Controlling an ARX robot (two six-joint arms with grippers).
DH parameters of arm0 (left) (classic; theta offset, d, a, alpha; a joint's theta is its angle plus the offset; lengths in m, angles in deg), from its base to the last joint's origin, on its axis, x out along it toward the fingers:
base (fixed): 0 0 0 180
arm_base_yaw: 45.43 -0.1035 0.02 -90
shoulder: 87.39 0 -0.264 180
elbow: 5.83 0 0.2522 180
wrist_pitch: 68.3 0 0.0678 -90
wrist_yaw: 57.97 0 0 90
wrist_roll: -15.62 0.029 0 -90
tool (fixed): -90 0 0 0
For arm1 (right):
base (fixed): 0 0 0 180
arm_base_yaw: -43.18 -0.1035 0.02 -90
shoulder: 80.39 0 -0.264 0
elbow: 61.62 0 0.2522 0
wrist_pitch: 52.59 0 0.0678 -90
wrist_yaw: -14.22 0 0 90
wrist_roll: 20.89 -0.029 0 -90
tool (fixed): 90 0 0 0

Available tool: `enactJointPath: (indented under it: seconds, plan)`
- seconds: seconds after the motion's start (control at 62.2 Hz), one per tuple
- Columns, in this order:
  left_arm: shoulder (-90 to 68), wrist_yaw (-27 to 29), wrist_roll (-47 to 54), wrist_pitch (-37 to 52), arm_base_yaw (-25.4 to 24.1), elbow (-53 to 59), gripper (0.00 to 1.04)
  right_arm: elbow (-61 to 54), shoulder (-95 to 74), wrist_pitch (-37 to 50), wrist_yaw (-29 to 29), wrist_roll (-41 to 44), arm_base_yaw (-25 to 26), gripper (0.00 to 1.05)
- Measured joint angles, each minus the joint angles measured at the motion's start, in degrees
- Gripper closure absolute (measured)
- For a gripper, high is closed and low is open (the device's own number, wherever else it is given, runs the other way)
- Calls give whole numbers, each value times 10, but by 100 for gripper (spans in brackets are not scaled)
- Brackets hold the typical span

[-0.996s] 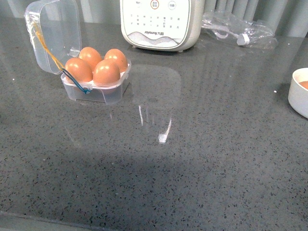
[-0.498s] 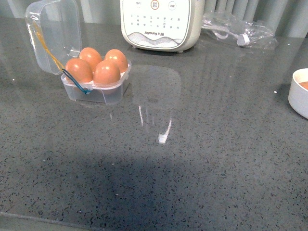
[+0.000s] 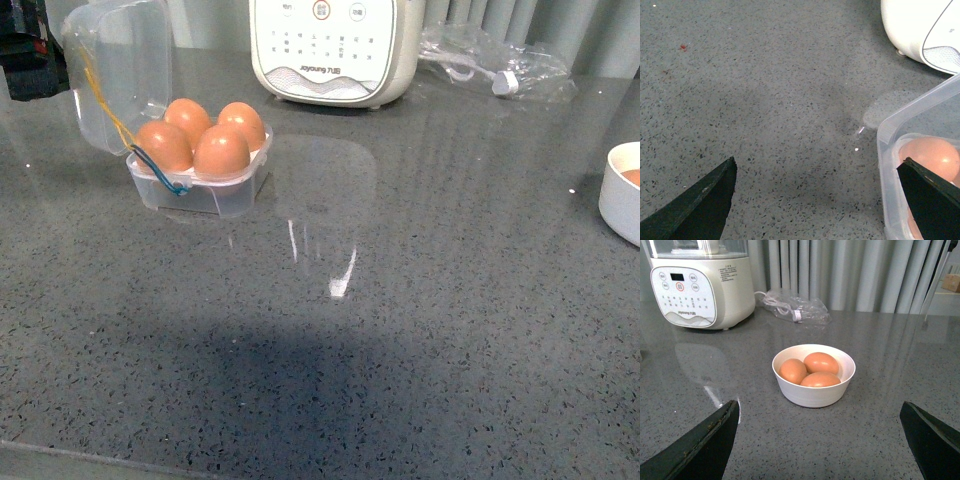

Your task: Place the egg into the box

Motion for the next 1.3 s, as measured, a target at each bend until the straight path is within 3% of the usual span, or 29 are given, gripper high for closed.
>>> enactJointPath:
  seconds: [0.209, 0.578, 0.996, 1.301]
  plan:
    - [4, 5, 0, 7, 33, -5, 7, 0, 0, 0, 0, 0, 0, 7]
    - [42, 10, 5, 15, 136, 25, 7, 0, 0, 0, 0, 0, 0, 7]
    - [118, 28, 13, -19, 129, 32, 7, 0, 0, 0, 0, 0, 0, 7]
    - [306, 102, 70, -83, 150, 70, 7, 0, 0, 0, 0, 0, 0, 7]
